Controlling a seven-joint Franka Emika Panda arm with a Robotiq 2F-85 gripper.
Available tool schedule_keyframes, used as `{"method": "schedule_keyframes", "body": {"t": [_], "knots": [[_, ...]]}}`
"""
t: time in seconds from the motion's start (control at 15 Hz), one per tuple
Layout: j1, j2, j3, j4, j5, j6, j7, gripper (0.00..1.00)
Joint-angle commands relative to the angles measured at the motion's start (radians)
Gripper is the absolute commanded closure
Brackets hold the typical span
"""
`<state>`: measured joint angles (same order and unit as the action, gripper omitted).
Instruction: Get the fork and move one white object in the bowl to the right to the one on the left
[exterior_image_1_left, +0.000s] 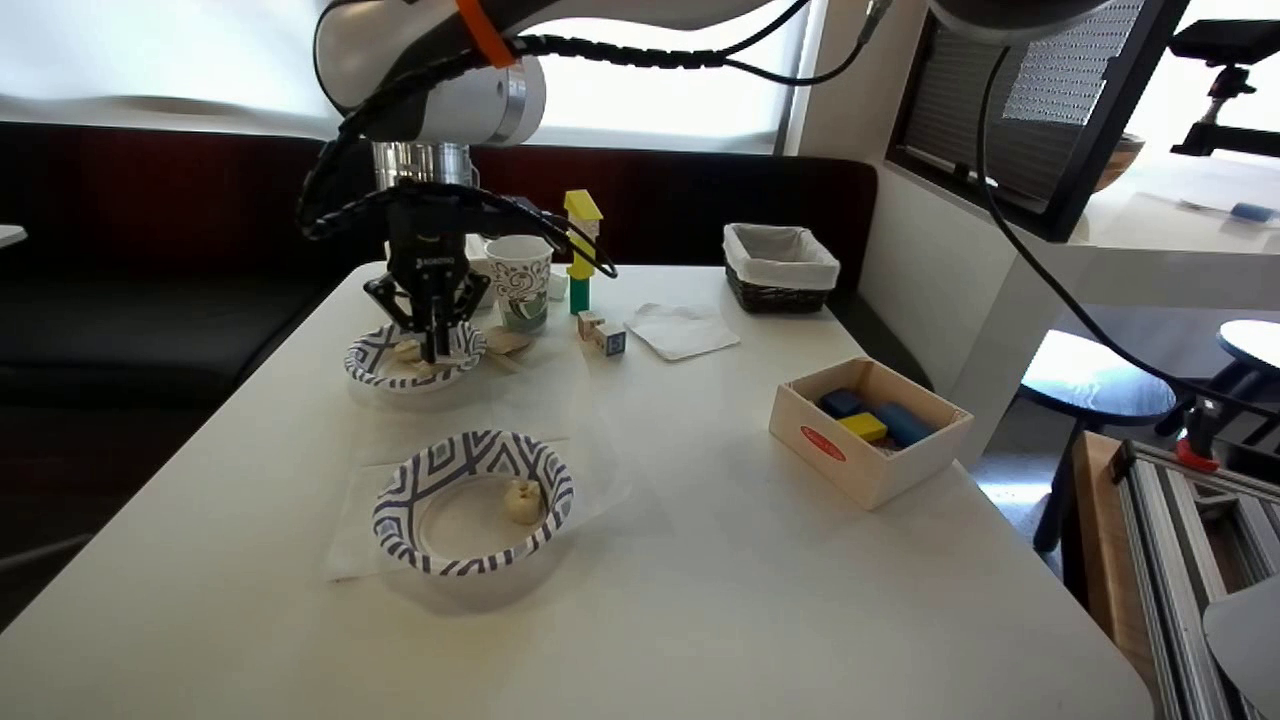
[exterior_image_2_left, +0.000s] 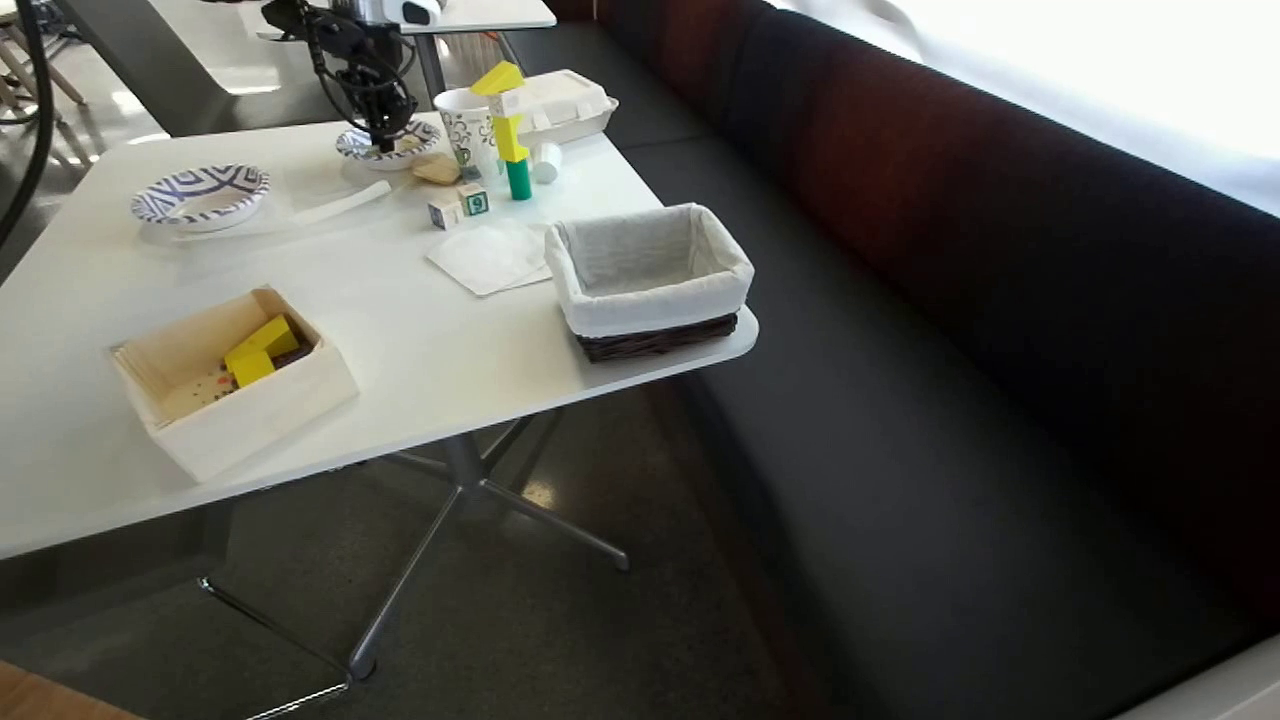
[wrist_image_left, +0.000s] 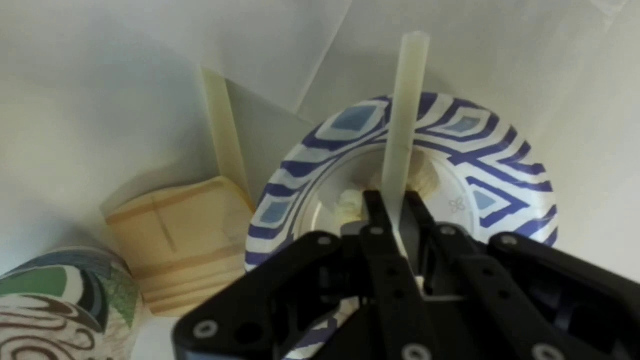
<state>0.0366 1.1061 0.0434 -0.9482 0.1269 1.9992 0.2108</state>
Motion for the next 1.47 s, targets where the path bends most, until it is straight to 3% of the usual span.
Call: {"method": "schedule_keyframes", "body": {"t": [0.0,0.8,1.4], "knots": [[0.004,-0.107,-0.003,-0.207,-0.004,0.122,-0.019,0.97],[0.033,-0.332,-0.015,-0.554,-0.02,0.335,-0.044,0.97],[0.064,-0.515,0.009,-0.758,-0.075,0.295,-0.121,0.97]]}}
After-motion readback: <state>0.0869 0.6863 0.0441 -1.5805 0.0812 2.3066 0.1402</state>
